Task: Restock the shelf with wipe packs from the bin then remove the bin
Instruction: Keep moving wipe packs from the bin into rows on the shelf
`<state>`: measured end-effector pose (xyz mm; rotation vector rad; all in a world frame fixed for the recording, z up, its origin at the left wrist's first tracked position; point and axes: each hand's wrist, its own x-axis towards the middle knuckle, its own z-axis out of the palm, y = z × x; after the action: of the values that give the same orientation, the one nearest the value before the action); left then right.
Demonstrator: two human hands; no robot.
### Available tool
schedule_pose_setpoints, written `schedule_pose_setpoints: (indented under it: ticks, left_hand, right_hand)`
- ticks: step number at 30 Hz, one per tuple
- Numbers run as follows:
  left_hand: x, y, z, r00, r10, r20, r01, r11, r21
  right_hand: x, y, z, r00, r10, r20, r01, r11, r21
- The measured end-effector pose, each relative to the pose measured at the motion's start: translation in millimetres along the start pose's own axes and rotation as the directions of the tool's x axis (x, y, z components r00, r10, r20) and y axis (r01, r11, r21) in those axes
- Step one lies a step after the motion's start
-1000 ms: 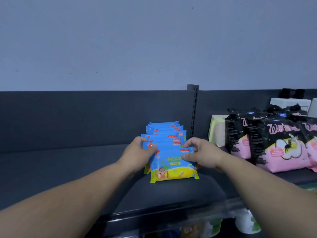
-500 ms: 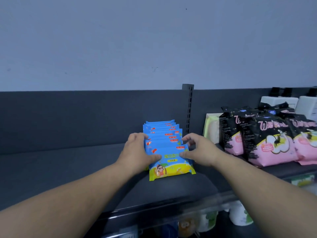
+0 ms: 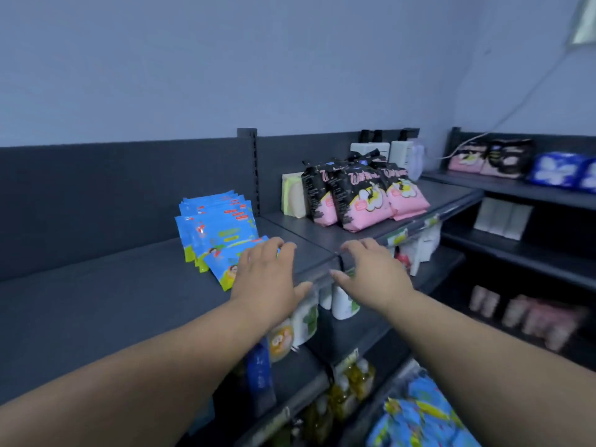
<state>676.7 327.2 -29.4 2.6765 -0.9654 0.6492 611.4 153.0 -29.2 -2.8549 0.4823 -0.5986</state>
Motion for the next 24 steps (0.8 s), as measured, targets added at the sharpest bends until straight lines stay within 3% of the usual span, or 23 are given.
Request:
schedule_pose_setpoints:
  ticks: [5, 14, 19, 24]
  left_hand:
    - [-17.1, 71.4, 25.1, 0.989, 0.119, 0.085, -0.118, 0.993, -0.02]
    - [-38.9, 179.3, 54.4, 0.954, 0.244, 0.175, -0.226, 0.967, -0.12]
    - [-49.6, 259.1, 74.5, 0.949, 0.235, 0.21, -0.208, 0.968, -0.142]
    - [-62.5, 324.6, 107.5, 0.96, 0.137, 0.243, -0.113, 0.987, -0.111]
  right_hand:
    - [-65.9, 58.7, -16.8, 0.991, 0.134, -0.01, -0.132, 0.962, -0.238]
    - [-149.7, 163.2, -34.9, 0.94, 0.339, 0.025, -0.32, 0.908, -0.27]
    - [-185.8, 230.7, -44.7, 0.931, 0.358, 0.074, -0.325, 0.904, -0.277]
    - [-215.8, 303.7, -51.4, 0.922, 0.345, 0.174, -0.292, 0.917, -0.272]
